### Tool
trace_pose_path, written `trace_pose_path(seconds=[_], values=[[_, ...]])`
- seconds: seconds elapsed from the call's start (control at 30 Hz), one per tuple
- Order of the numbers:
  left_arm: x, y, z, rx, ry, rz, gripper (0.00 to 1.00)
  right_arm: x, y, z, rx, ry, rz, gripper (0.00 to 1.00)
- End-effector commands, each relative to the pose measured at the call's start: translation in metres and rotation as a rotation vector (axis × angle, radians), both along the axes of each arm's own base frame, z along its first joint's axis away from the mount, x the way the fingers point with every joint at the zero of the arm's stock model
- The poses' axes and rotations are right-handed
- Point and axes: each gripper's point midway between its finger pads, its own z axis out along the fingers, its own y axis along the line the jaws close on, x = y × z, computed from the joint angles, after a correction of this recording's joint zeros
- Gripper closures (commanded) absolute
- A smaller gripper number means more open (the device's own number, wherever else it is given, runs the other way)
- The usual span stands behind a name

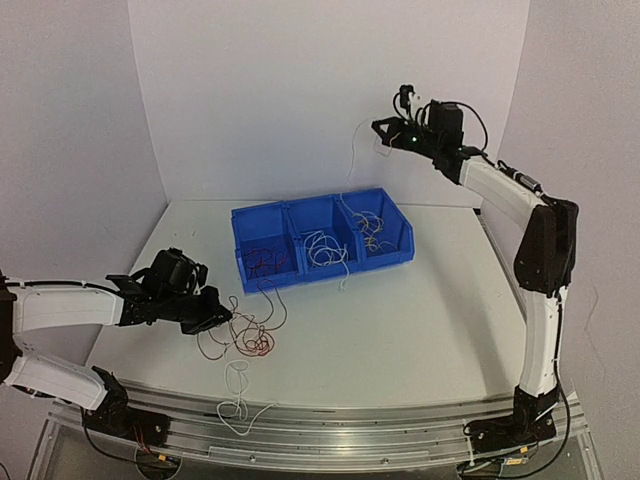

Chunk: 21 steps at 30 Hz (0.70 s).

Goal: Untangle the cables

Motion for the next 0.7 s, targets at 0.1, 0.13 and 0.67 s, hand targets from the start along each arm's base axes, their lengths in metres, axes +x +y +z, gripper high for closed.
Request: trace_pose_path(seconds=[0.1, 0.13, 0.67], values=[[-0.003, 0.009, 0.003, 0.031, 0.004, 0.035, 1.0, -0.038, -0.018, -0.087, -0.216, 0.11, -0.076, 1.0], [-0.003, 0.01, 0.004, 0.032, 0.003, 0.037, 1.0, -0.044, -0.02, -0.102, -0.236, 0.138, -0.086, 1.0], [-0.005, 0.01, 0.018, 0.004, -0.014, 0.046, 1.0, -0.026, -0.039, -0.258, -0.508, 0.442, -0.38, 1.0]])
